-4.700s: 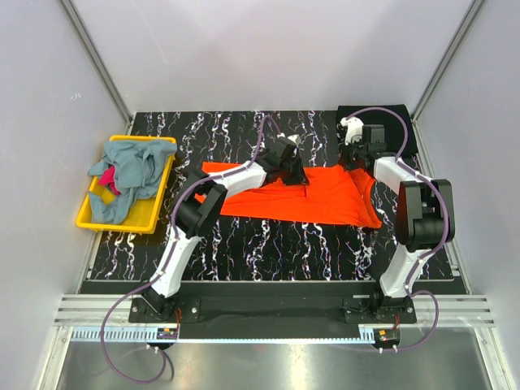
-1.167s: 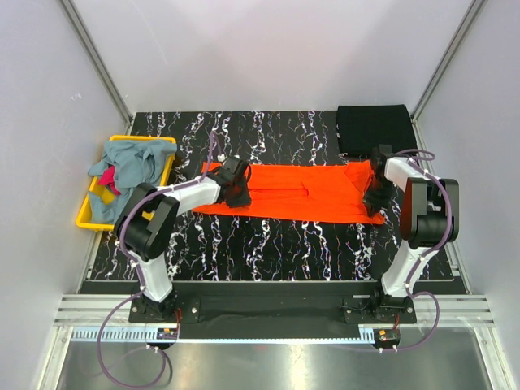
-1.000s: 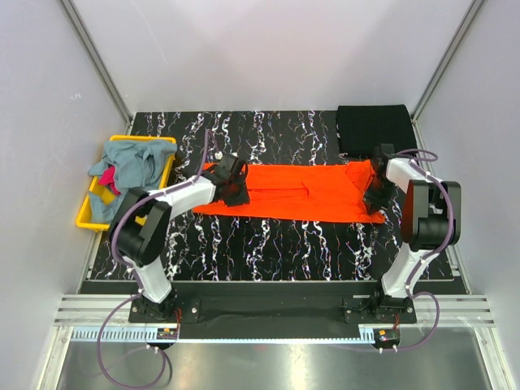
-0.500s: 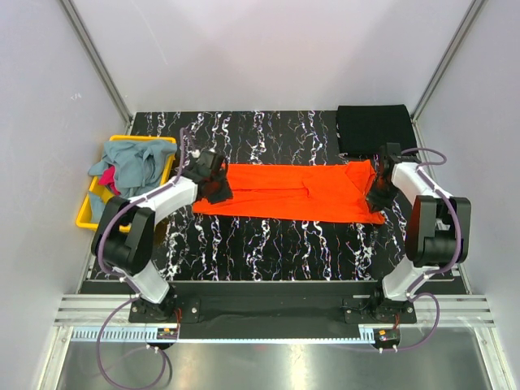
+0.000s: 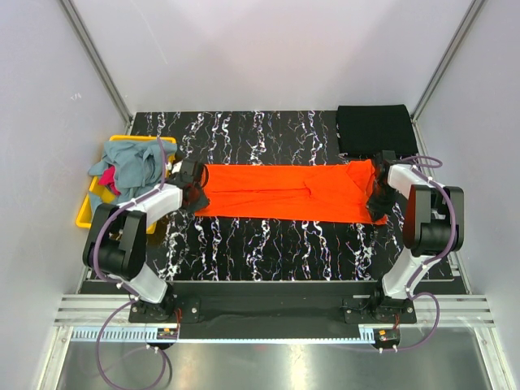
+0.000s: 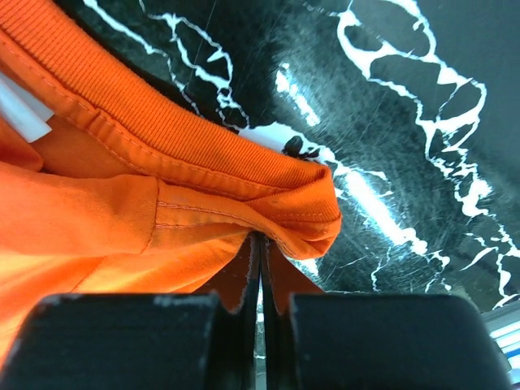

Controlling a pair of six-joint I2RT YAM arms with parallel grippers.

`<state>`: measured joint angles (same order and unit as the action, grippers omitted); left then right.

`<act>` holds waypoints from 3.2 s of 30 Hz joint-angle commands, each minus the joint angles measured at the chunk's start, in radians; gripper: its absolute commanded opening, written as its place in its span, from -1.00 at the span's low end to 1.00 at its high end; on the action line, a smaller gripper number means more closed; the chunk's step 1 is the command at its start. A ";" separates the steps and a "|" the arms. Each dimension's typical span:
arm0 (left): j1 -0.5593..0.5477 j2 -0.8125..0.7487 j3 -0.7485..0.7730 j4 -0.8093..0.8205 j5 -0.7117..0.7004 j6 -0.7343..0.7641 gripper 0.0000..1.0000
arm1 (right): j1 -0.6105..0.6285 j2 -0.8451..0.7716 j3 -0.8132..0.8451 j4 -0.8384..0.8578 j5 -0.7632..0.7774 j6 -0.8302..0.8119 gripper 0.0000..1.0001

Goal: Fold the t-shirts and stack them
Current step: Fold the tshirt

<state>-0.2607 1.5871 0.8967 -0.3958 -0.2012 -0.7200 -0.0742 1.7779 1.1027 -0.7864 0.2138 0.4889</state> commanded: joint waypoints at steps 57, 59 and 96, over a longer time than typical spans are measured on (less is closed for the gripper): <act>0.052 0.214 0.207 -0.255 -0.113 -0.033 -0.30 | -0.010 -0.463 -0.066 0.210 -0.554 0.022 0.98; 0.064 0.138 0.132 -0.255 -0.118 -0.065 -0.30 | -0.009 -0.431 -0.076 0.216 -0.567 0.030 0.84; 0.077 -0.452 0.128 -0.220 0.195 0.149 -0.05 | 0.189 0.448 0.538 0.354 -0.525 0.070 0.07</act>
<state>-0.1852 1.1450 1.0710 -0.6952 -0.1280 -0.6224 0.0959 2.1551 1.5574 -0.4248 -0.2749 0.6281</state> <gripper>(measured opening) 0.465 0.527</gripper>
